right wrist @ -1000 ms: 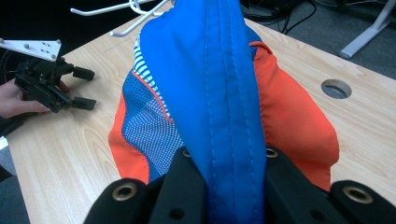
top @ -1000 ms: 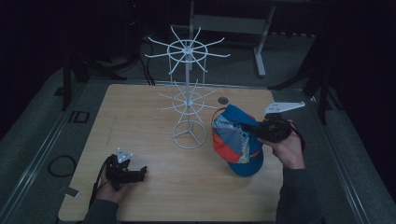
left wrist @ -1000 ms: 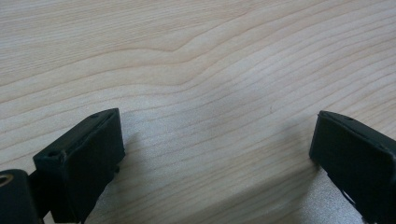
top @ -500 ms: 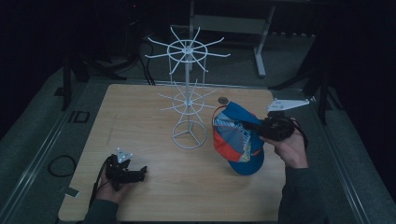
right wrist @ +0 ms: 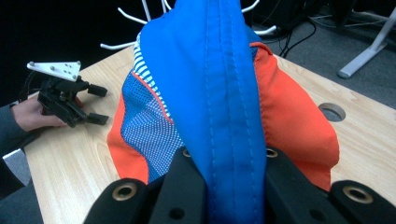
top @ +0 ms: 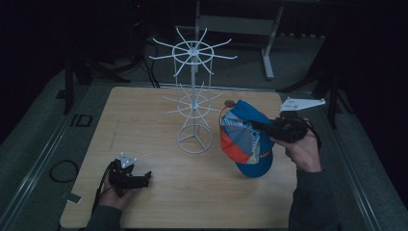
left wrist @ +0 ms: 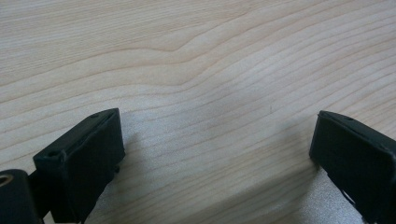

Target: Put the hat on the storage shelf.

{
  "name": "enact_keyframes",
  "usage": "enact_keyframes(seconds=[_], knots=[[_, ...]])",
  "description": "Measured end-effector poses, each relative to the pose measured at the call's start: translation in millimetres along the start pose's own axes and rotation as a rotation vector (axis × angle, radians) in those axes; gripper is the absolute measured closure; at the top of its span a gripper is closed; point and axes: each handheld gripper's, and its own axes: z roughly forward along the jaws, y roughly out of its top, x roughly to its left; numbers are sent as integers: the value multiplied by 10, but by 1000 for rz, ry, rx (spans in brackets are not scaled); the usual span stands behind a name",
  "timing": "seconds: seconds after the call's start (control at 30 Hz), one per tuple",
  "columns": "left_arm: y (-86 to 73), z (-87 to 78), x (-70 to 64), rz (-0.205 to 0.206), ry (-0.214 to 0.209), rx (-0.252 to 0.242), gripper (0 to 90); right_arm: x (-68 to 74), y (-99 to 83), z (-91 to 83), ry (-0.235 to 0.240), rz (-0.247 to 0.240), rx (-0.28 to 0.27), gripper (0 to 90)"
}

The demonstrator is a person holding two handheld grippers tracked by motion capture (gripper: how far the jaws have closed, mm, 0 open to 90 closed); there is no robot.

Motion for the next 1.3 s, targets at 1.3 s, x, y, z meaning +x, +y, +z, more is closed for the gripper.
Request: enact_keyframes(seconds=[1.3], knots=[[0, 0, 1, 1, 0, 0, 31, 30, 444, -284, 29, -17, -137, 876]])
